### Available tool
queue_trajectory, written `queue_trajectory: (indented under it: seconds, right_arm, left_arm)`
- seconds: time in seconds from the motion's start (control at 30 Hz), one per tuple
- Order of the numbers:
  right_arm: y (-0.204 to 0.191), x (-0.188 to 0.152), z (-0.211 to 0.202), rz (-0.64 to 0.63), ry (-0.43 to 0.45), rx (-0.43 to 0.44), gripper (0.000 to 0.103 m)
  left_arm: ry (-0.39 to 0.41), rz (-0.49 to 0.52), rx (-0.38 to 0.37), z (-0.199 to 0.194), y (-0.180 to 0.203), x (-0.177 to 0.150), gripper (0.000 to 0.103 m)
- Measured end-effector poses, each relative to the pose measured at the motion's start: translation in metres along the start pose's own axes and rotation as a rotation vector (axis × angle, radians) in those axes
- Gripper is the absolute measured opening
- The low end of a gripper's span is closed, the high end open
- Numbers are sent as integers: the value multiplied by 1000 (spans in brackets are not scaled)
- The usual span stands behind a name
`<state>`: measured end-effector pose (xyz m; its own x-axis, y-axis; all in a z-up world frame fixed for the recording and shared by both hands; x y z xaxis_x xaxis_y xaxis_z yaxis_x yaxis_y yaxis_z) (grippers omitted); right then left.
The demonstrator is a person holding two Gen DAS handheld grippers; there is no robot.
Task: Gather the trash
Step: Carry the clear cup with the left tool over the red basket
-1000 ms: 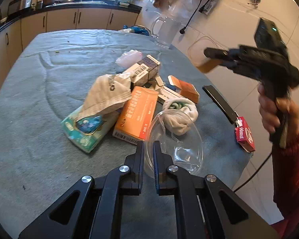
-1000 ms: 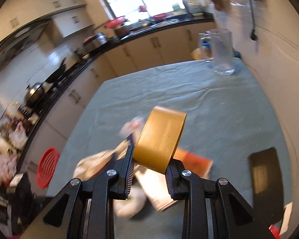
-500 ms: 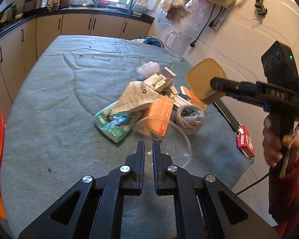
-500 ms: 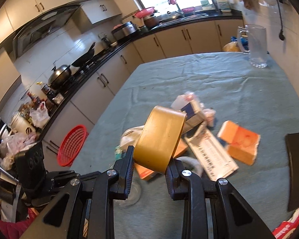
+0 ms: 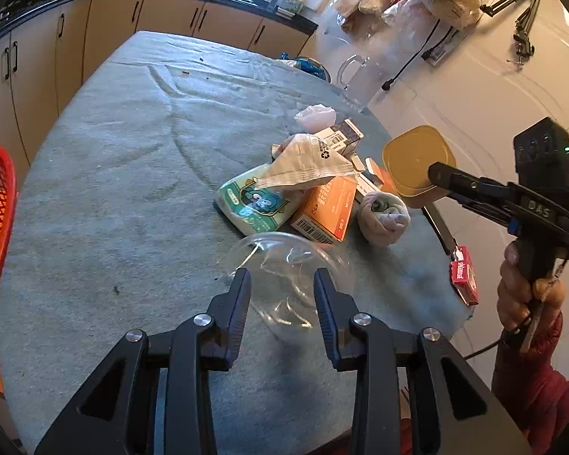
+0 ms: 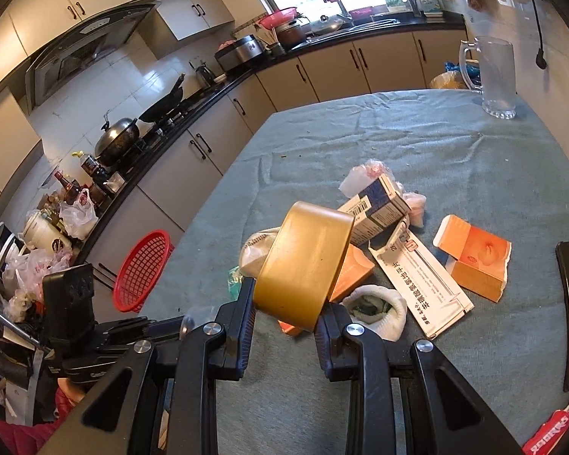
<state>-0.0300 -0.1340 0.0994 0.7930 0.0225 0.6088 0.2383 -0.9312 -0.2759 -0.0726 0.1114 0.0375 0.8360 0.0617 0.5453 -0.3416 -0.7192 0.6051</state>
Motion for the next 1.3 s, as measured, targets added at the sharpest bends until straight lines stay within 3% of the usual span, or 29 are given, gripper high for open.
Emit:
queue_trajectory:
  seconds: [0.13,0.3,0.5,0.57,0.6,0.7,0.93,1.3]
  right_arm:
    - [3,0,-2,5,8,3,30]
    - [2,0,-2,2,9,15,30]
    - [-2,-4,-4,-6,12,30,30]
    - [-4,-6,-4,-12,8,32,30]
    - [-5,-6,-3,-14,6,34,30]
    - [-10,-8,-2,-20,2,44,30]
    - [-32,-9,3,-51,-2,80,30]
    - [-102,-6,27,-125,-30,180,30]
  left_arm:
    - [14,-38,-32,-15,-6,-1,33]
    - [7,-68,-141,-17,0,1,33]
    - [-51,-18,-138,16,21,0,33]
    - [-51,0,-115,23,25,0,24]
    - [-55,5,-106,26,26,0,15]
    - [-54,17,-87,29,27,-2,6]
    - [18,43,-50,6,23,0,6]
    - [228,73,163,-89,-9,10,6]
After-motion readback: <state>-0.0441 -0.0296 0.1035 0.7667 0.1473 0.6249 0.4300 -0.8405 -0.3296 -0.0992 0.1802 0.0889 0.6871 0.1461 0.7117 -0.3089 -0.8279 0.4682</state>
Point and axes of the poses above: each gripper's, at about its wrist camera, not at the fingertips, and z roughly the way its jaws point, y to its right, x to its top, the point moved 1 cm from there along z, roughly the way its jaws point, and after that the axes turned 14 degrees about -x, right-handed, at the moved point
